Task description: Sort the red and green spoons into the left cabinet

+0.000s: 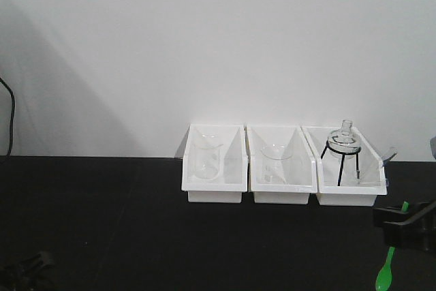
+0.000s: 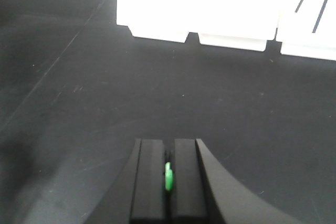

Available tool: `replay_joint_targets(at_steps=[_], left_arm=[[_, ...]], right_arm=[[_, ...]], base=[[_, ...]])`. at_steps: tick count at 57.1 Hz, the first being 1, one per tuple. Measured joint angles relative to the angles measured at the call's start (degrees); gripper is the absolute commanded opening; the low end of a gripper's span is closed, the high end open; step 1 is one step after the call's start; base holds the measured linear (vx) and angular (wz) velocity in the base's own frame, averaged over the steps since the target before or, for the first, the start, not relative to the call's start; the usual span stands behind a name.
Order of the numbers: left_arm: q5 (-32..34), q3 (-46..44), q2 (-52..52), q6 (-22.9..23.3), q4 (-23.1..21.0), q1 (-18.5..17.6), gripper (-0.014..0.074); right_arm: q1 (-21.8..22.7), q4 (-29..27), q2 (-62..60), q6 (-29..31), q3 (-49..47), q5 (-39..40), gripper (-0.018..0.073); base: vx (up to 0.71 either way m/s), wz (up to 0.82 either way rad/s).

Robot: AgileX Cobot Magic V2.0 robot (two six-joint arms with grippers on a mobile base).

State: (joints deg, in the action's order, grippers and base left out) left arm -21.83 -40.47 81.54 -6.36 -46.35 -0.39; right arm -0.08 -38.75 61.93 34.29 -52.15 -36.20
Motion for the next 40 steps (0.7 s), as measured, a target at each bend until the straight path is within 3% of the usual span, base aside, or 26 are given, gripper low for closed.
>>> replay_joint_targets(at_steps=[9, 24, 34, 40], left_arm=[[1.8, -0.4, 1.9, -3.7, -2.4, -1.3, 0.0461], [4.9, -0.4, 3.2, -4.3, -2.0, -1.4, 0.0447], [5.0, -0.4, 3.2, -4.3, -2.0, -1.4, 0.0349], [4.5, -0.4, 3.2, -4.3, -2.0, -1.4, 0.0235]], right_arm=[[0.0, 1.2, 0.0, 0.0, 0.0, 0.0, -0.0004], [0.0, 1.7, 0.0, 0.0, 0.0, 0.0, -0.0004], [0.0, 1.7, 0.0, 0.0, 0.0, 0.0, -0.0004], [0.0, 1.7, 0.0, 0.0, 0.0, 0.0, -0.0004]], base=[[0.0, 0.0], [0.0, 0.0], [0.0, 0.0], [0.0, 0.0]])
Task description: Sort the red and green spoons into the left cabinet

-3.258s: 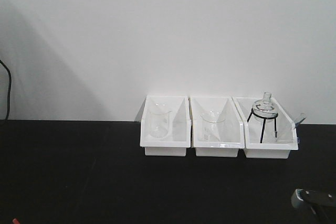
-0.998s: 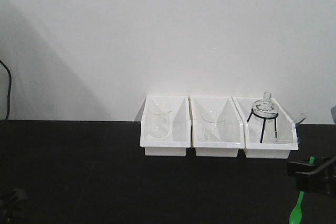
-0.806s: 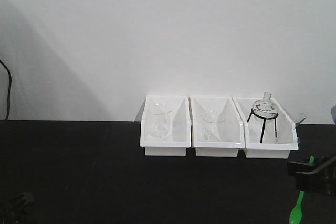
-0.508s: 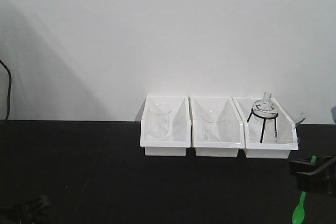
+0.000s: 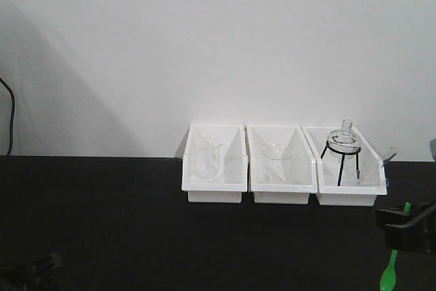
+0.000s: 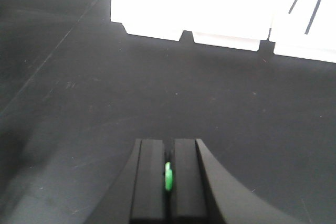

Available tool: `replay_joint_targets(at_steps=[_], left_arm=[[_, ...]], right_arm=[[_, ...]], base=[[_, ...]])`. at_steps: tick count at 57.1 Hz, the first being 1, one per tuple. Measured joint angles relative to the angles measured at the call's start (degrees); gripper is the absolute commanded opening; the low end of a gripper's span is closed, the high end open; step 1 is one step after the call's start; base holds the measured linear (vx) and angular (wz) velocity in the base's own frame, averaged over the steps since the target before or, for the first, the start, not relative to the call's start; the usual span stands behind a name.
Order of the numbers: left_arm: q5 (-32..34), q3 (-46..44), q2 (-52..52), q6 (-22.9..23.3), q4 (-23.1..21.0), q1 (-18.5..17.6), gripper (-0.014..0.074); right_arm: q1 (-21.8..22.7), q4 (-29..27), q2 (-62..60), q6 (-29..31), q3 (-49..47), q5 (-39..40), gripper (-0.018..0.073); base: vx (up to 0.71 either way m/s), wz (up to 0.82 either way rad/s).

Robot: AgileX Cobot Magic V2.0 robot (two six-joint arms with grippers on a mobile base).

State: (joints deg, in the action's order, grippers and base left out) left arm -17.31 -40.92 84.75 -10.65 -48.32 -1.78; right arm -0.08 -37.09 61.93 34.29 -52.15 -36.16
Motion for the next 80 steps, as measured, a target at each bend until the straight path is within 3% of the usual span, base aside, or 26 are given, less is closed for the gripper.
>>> replay_joint_targets(at_steps=[12, 32, 58, 70, 80], left_arm=[[-0.3, 0.0, 0.0, -0.2, 0.2, 0.0, -0.001], [-0.3, -0.2, -0.1, -1.4, 0.2, 0.0, -0.0006], [-6.6, -11.8, -6.5, -16.5, 0.6, 0.0, -0.0003], [-12.8, -14.4, -14.0, -24.0, 4.2, 0.0, -0.0003], [-15.9, -14.4, -21.6, -25.9, 9.9, -0.1, -0.0001]], right_arm=[[0.0, 0.0, 0.0, 0.0, 0.0, 0.0, -0.0004], [0.0, 0.0, 0.0, 0.0, 0.0, 0.0, -0.0004], [0.0, 0.0, 0.0, 0.0, 0.0, 0.4, -0.0004], [0.0, 0.0, 0.0, 0.0, 0.0, -0.3, -0.0004], [0.0, 0.0, -1.0, 0.1, 0.1, -1.8, -0.0004]], base=[[0.0, 0.0], [0.0, 0.0], [0.0, 0.0], [0.0, 0.0], [0.0, 0.0]])
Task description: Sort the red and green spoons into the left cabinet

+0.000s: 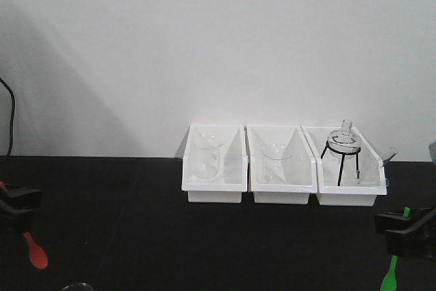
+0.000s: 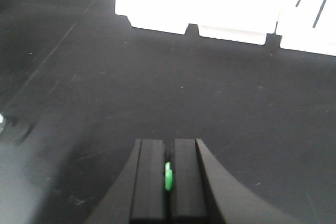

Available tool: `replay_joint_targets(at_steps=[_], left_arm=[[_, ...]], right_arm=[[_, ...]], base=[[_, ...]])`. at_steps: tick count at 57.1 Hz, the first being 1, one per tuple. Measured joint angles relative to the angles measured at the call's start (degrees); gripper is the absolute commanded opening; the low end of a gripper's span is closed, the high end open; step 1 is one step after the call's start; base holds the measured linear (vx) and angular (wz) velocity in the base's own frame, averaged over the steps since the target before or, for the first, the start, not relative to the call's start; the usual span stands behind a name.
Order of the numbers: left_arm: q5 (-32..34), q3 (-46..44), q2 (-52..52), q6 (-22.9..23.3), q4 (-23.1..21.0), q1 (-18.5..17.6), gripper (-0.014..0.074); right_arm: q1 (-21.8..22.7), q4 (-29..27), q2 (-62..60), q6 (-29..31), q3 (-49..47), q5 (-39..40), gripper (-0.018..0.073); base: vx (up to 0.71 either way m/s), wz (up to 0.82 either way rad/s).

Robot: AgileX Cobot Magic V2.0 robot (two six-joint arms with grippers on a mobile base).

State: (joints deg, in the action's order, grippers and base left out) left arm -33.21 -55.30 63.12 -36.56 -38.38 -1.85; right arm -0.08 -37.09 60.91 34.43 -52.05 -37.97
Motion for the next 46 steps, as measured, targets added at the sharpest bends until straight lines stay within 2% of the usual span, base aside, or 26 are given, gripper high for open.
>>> replay_joint_targets(at_steps=[12, 20, 32, 46], left_arm=[[0.0, 0.0, -8.7, -0.3, 5.4, 0.0, -0.0001], [2.1, 1.9, -13.8, -0.9, 6.3, 0.0, -0.0001], [6.9, 11.0, -22.5, -1.4, 5.2, 0.0, -0.0001], [12.3, 20.4, -30.4, -2.6, 0.0, 0.0, -0.0001]], right_arm=[[0.0, 0.0, -7.4, 2.7, 0.0, -0.5, -0.0004], [0.0, 0.0, -14.6, 5.0, 0.4, -0.8, -0.0004], [0.0, -0.4, -26.4, 6.4, 7.9, 2.3, -0.0004], [0.0, -0.4, -35.5, 6.4, 17.2, 7.4, -0.0004]], base=[[0.0, 0.0], [0.0, 0.0], [0.0, 0.0], [0.0, 0.0]])
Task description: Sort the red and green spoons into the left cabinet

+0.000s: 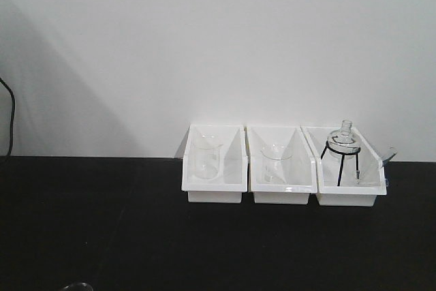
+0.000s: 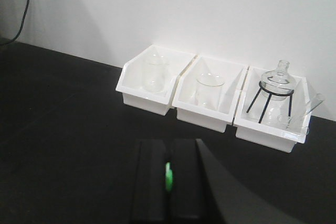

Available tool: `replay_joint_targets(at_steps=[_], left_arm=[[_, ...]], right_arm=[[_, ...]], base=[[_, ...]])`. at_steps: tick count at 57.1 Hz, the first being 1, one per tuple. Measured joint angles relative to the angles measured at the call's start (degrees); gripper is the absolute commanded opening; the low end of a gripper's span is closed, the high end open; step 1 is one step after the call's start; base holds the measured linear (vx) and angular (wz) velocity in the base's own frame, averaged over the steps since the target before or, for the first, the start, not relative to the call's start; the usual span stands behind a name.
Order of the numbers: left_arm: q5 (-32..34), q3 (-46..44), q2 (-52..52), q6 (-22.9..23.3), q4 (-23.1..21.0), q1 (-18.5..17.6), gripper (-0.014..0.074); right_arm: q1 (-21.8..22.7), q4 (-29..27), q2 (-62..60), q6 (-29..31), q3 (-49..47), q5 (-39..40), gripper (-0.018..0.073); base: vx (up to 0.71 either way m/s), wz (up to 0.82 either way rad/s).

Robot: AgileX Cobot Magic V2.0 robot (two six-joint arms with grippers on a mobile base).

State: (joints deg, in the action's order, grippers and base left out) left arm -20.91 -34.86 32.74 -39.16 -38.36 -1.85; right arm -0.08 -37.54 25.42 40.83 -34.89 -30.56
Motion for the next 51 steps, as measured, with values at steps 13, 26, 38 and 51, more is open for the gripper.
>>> replay_joint_targets(at_steps=[13, 26, 38, 51], left_arm=[[1.2, 1.3, -0.7, 0.2, -0.9, 0.0, -0.0001], [1.3, 1.4, -0.7, 1.2, -1.0, 0.0, -0.0001], [1.3, 1.4, -0.7, 1.3, -1.0, 0.0, -0.0001], [1.3, 1.4, -0.7, 1.4, -1.0, 0.0, -0.0001]], right_arm=[[0.0, 0.0, -0.6, 0.0, 1.2, 1.2, -0.0004], [0.0, -0.1, -0.6, 0.0, 1.2, 1.3, -0.0004], [0.0, -0.1, -0.6, 0.0, 1.2, 1.4, -0.0004], [0.0, -0.2, -0.6, 0.1, 1.2, 1.4, -0.0004]], base=[[0.0, 0.0], [0.0, 0.0], [0.0, 0.0], [0.0, 0.0]])
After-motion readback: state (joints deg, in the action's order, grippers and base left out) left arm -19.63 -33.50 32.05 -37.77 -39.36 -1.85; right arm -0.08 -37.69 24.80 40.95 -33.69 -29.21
